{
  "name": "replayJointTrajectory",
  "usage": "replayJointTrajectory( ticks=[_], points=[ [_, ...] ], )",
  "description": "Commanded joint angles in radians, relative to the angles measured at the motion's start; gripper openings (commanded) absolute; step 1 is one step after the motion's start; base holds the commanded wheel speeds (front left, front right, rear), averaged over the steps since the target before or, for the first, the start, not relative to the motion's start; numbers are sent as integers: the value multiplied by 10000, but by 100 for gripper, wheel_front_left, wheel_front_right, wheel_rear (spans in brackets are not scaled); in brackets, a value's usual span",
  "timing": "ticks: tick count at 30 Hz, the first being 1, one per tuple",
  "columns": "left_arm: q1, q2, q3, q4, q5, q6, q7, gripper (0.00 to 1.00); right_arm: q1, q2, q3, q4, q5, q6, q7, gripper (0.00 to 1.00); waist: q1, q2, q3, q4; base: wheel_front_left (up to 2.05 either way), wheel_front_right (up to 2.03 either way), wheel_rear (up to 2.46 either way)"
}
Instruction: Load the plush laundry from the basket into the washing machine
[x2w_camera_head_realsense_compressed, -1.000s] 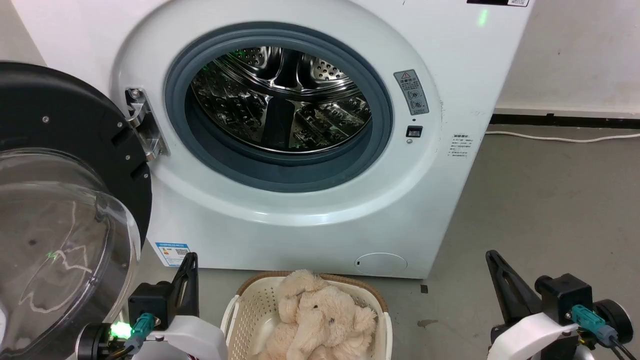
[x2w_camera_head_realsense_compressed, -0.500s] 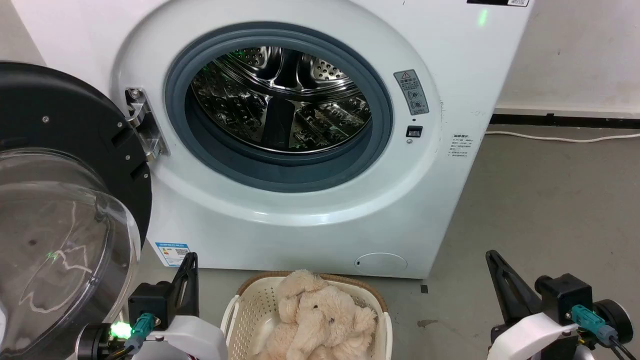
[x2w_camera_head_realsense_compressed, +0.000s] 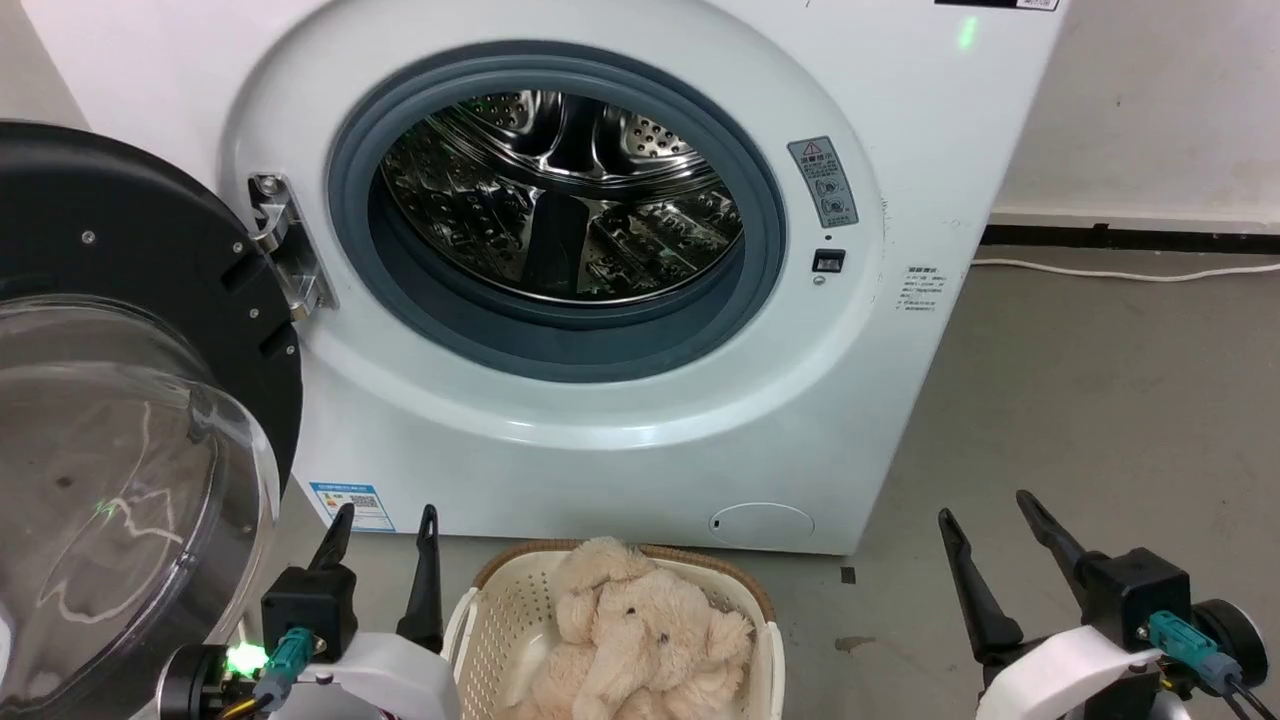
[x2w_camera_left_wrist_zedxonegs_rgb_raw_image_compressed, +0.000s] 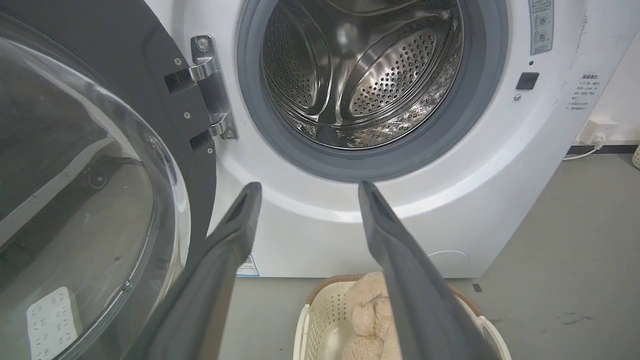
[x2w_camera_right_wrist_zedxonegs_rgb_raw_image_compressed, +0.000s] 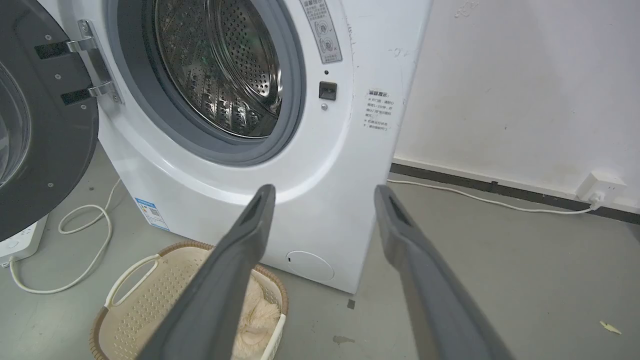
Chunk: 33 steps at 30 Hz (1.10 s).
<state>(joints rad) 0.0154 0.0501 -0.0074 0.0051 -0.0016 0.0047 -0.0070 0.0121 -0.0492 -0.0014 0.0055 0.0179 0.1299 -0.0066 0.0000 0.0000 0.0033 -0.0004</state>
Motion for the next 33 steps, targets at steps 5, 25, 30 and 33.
replayJointTrajectory(
  ticks=[5, 25, 30, 33],
  points=[
    [-99, 11, -117, -68, -29, -44, -195, 100, -17, -1, -72, -31, 157, 3, -199, 100, 0, 0, 168, -35, 0, 0, 0],
    [-866, 211, -651, 629, -68, -316, -592, 100, -438, -3, -148, -136, 623, 3, -595, 100, 0, 0, 1486, -426, 0, 0, 0],
    [-1228, 263, -917, 1432, -265, -391, -691, 100, -522, -3, -92, -155, 772, 4, -700, 100, 0, 0, 1867, -571, 0, 0, 0],
    [-1526, 339, -1203, 1924, -388, -426, -736, 100, -574, -3, -73, -181, 869, 4, -763, 100, 0, 0, 2106, -660, 0, 0, 0]
  ],
)
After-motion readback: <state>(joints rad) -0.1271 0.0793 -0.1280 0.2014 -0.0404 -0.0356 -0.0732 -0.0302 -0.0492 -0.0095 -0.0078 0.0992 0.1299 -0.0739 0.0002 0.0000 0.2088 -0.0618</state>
